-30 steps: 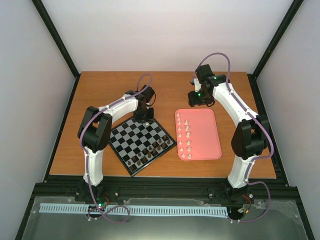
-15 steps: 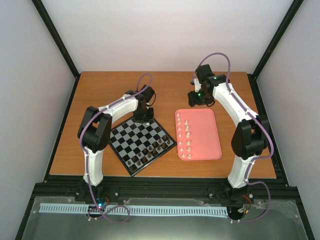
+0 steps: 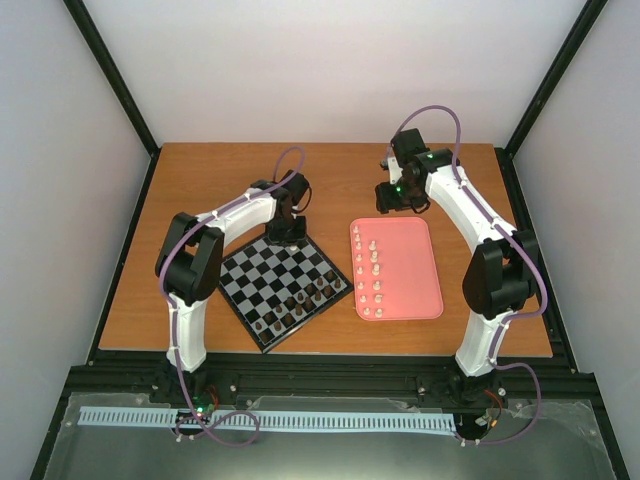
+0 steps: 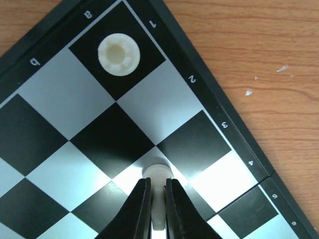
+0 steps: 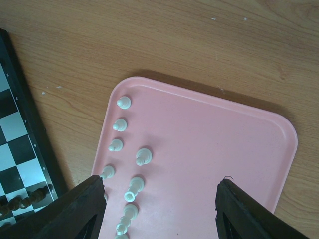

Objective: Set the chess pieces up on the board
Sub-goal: Pick up the chess piece from the chessboard.

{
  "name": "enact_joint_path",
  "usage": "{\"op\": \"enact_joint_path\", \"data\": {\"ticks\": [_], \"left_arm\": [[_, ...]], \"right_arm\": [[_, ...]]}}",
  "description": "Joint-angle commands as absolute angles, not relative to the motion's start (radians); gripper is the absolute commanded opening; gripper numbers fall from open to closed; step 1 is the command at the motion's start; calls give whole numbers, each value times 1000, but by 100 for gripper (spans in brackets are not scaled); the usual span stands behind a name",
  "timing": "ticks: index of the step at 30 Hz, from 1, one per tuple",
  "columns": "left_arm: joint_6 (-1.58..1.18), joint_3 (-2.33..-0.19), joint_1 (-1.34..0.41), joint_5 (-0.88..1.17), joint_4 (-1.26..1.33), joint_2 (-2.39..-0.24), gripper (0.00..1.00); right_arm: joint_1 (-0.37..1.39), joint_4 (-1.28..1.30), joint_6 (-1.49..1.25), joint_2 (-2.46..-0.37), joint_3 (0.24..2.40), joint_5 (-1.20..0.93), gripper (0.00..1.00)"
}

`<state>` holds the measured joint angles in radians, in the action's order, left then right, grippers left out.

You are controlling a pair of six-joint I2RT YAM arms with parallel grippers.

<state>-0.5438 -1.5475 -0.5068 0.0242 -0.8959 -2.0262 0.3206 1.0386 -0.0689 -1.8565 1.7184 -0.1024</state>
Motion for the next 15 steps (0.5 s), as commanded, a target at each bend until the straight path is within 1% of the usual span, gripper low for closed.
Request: {"op": "enact_joint_path", "data": {"ticks": [1, 7, 15], "left_arm": [[-507, -1588, -515, -47, -954, -1982, 1], [-499, -1605, -502, -97, -955, -1966, 1], [-484, -1636, -445, -103, -931, -1995, 1]], "right_arm": [[313, 1027, -58, -1838, 1716, -107, 61], [313, 1029, -57, -1839, 1719, -107, 61], [313, 1032, -57, -1838, 1717, -107, 61]]}}
